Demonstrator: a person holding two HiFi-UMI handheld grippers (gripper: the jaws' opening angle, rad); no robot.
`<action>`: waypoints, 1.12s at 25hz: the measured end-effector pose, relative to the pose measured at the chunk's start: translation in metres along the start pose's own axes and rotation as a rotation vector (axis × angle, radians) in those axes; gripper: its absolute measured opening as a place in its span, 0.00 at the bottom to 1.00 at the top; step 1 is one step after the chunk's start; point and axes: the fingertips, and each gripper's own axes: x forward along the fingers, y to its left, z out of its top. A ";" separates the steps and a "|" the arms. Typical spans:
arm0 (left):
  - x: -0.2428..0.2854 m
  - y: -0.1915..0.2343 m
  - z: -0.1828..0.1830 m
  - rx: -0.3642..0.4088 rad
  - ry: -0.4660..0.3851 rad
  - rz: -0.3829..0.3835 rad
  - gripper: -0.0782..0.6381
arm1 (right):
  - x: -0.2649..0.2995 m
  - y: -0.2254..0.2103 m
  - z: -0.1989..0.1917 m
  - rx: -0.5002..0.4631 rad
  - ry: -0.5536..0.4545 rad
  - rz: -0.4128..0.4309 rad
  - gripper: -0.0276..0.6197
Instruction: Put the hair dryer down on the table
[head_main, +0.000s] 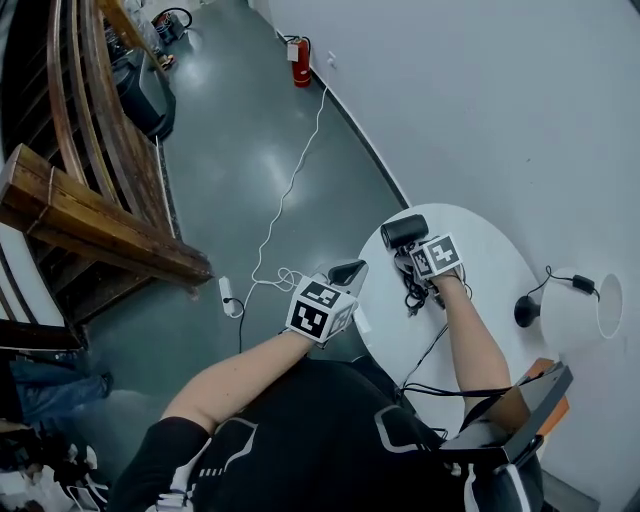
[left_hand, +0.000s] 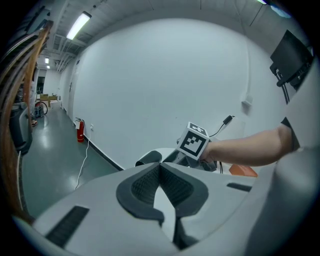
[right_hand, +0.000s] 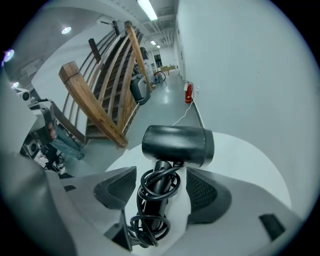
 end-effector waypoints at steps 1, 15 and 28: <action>0.000 -0.001 0.002 0.004 -0.003 -0.006 0.12 | -0.006 0.000 0.003 0.007 -0.031 -0.018 0.50; 0.012 -0.028 0.044 0.088 -0.062 -0.127 0.12 | -0.122 0.005 0.035 0.161 -0.459 -0.236 0.34; 0.009 -0.101 0.109 0.292 -0.185 -0.323 0.12 | -0.230 0.015 0.004 0.318 -0.692 -0.472 0.17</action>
